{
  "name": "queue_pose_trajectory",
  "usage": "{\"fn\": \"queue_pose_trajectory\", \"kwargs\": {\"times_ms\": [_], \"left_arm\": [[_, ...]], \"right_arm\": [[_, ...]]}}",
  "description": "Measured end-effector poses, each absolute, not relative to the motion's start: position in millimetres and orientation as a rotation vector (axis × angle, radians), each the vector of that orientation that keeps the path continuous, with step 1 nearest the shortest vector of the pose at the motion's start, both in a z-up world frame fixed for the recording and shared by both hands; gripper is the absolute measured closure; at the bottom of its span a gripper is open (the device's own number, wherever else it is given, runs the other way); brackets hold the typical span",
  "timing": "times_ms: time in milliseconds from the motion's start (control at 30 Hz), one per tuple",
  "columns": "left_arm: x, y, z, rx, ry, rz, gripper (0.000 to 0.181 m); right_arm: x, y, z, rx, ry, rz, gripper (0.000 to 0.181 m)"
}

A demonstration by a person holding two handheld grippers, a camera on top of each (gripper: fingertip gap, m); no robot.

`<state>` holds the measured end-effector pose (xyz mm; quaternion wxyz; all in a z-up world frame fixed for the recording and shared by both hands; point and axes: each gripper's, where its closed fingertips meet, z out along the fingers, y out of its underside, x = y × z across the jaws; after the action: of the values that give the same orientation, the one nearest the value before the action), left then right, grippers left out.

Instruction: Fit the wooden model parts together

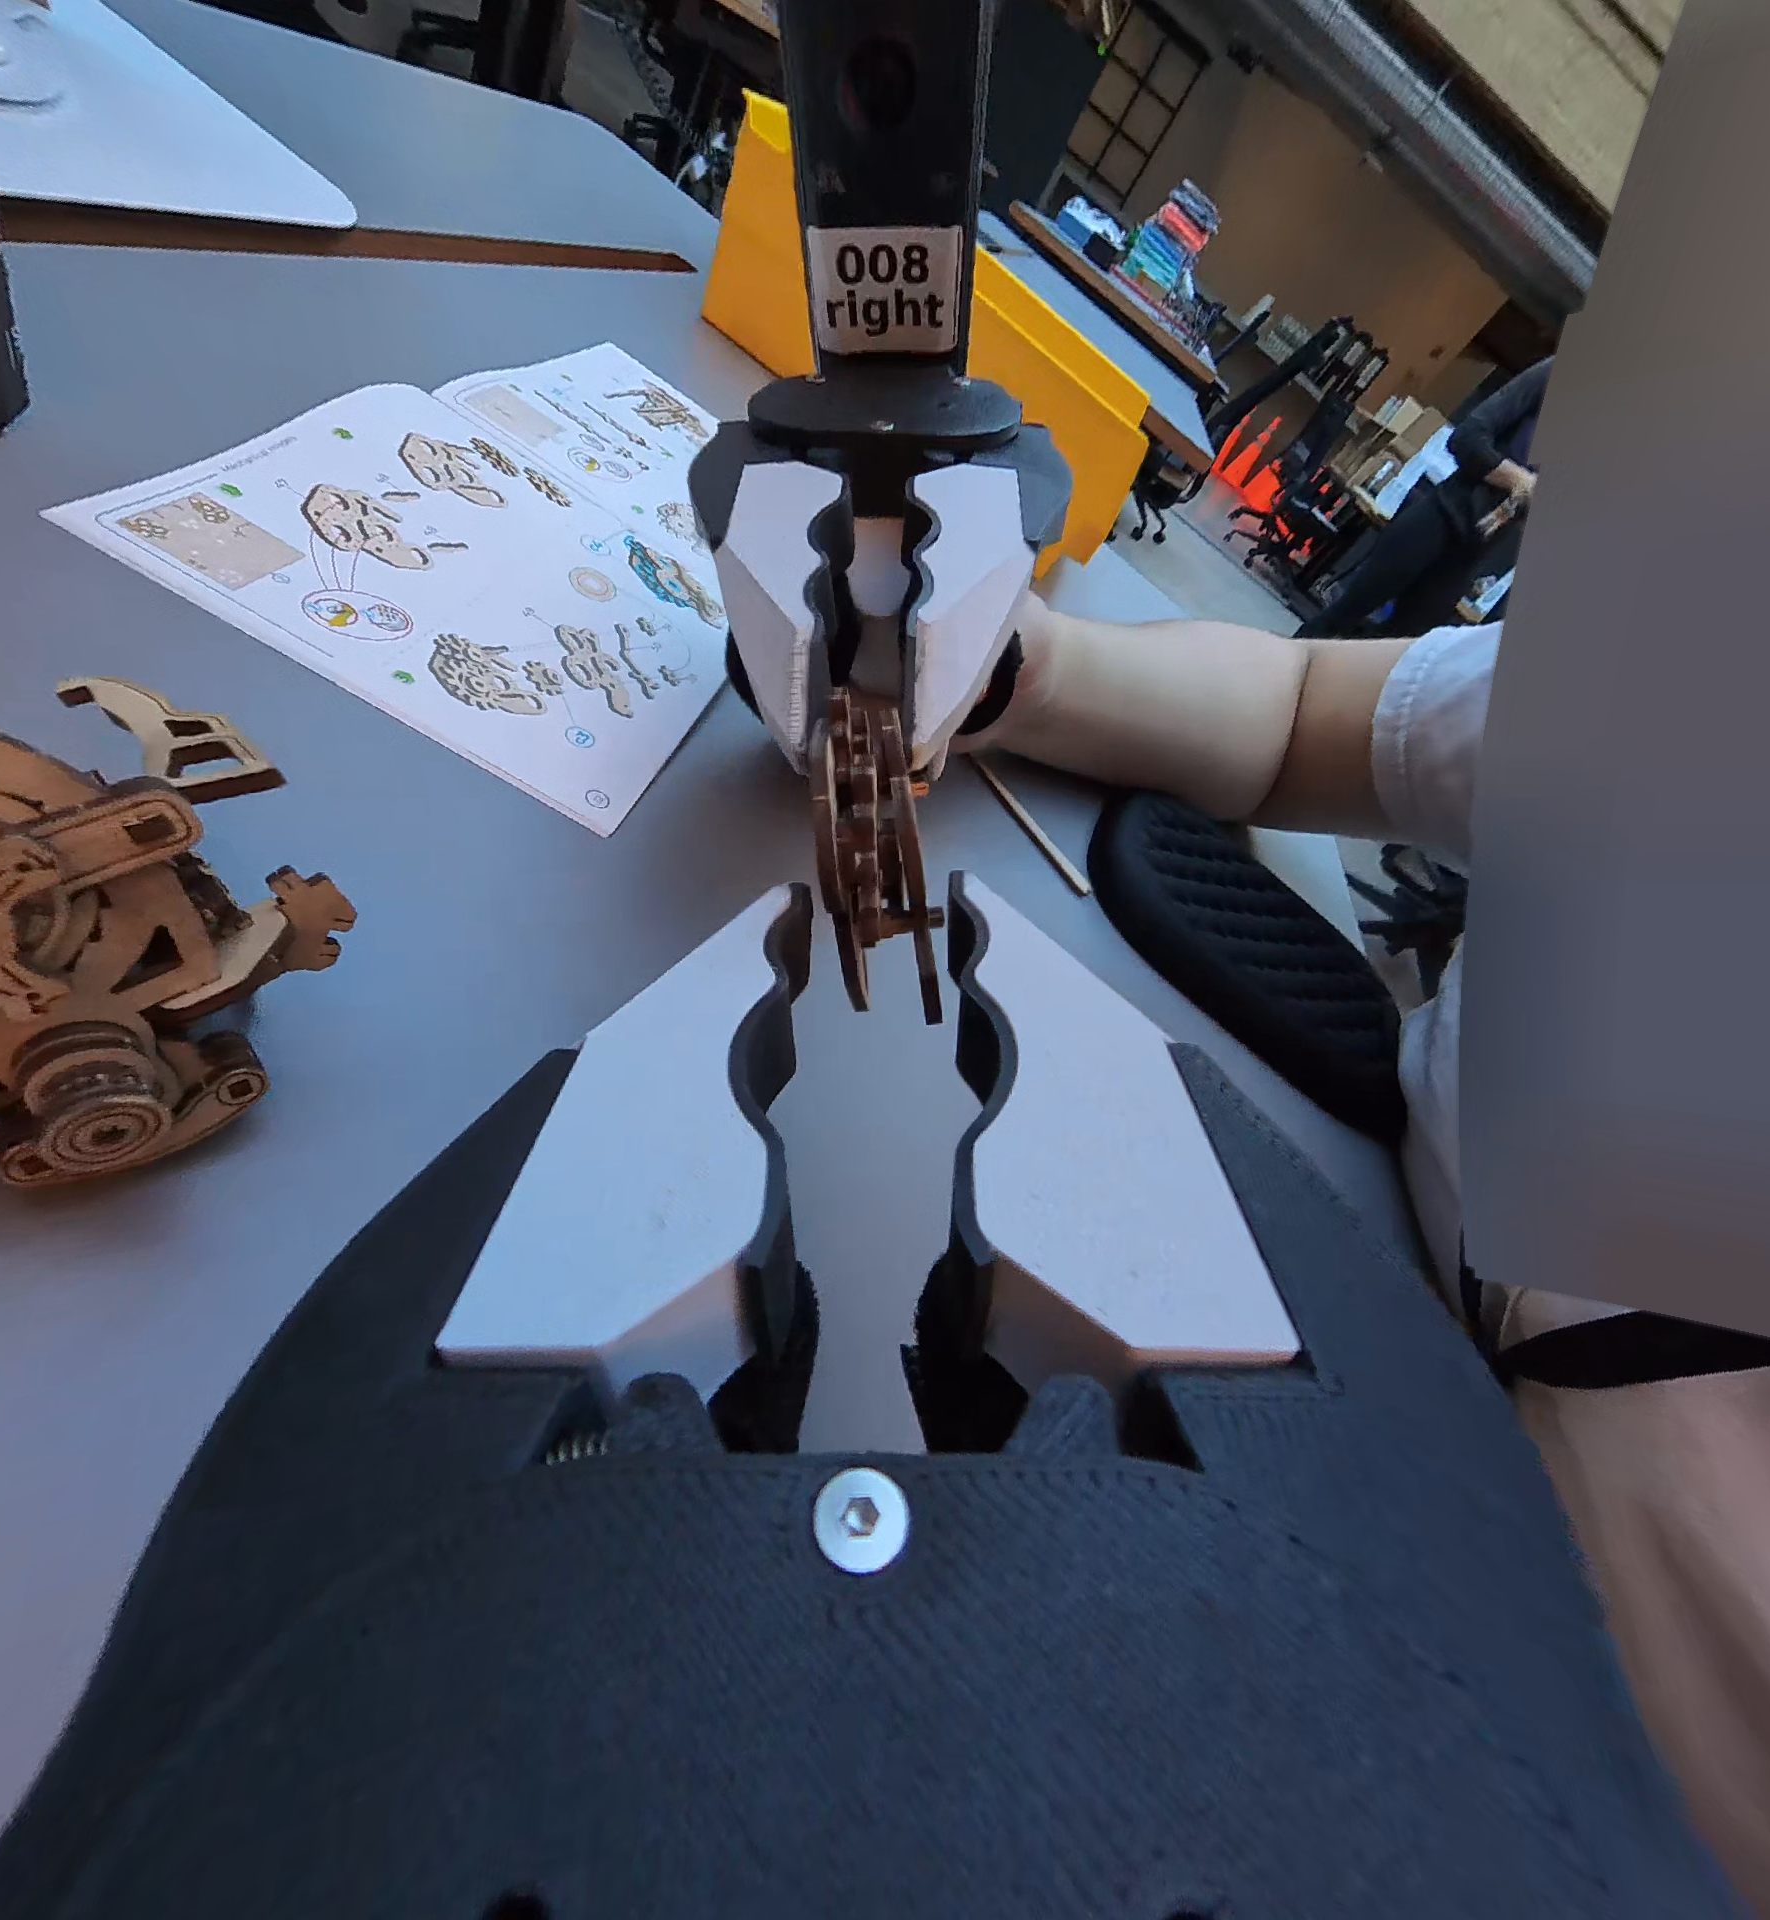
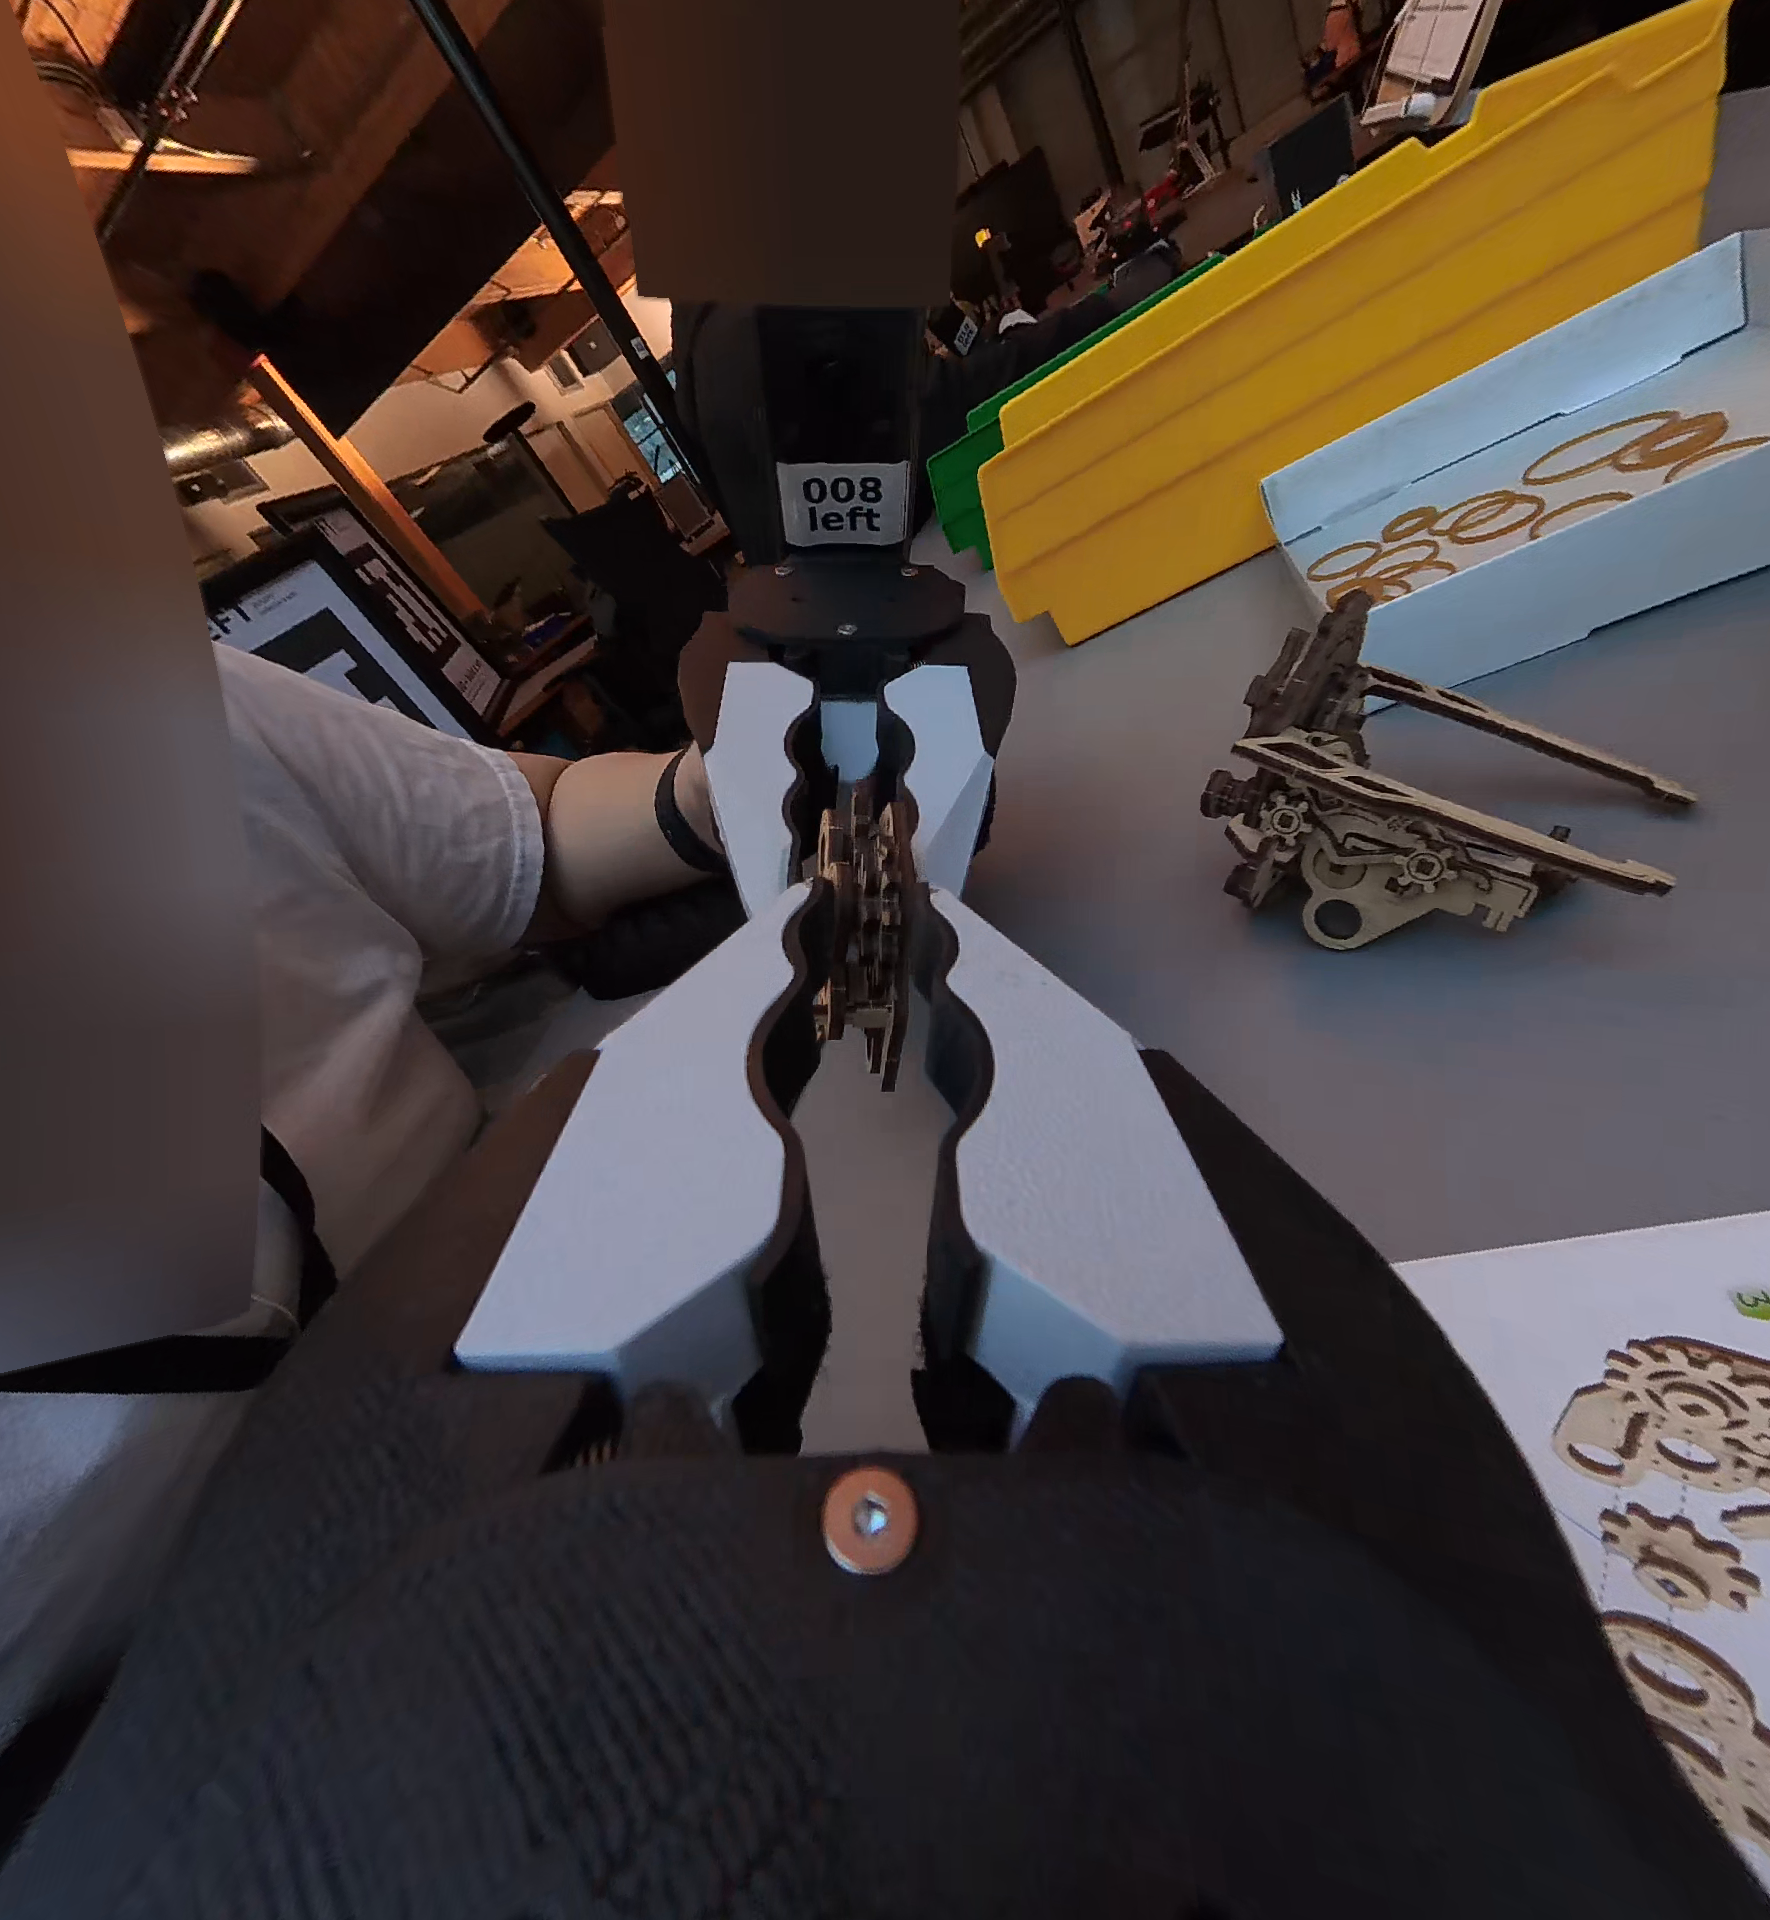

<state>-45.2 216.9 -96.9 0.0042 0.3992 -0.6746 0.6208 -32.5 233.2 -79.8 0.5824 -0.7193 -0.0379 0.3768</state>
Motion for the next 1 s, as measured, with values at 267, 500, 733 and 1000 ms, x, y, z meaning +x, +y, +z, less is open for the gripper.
{"fn": "queue_pose_trajectory", "kwargs": {"times_ms": [267, 500, 733, 1000], "left_arm": [[-46.2, 216.8, -92.2, 1.220, -2.060, 1.970, 0.167], [-55.6, 218.6, -53.9, 0.956, -2.260, 2.267, 0.167], [-66.1, 205.3, -53.7, 0.671, -2.613, 2.328, 0.168], [-68.3, 200.7, -64.3, 0.581, -2.801, 2.237, 0.167]], "right_arm": [[-44.0, 236.7, -73.6, -1.663, -0.141, 0.827, 0.168], [-33.3, 208.9, -49.1, -1.623, -0.334, 0.681, 0.152], [-54.9, 202.7, -59.4, -1.792, -0.603, 0.355, 0.158], [-65.0, 200.5, -70.9, -1.870, -0.720, 0.244, 0.161]]}}
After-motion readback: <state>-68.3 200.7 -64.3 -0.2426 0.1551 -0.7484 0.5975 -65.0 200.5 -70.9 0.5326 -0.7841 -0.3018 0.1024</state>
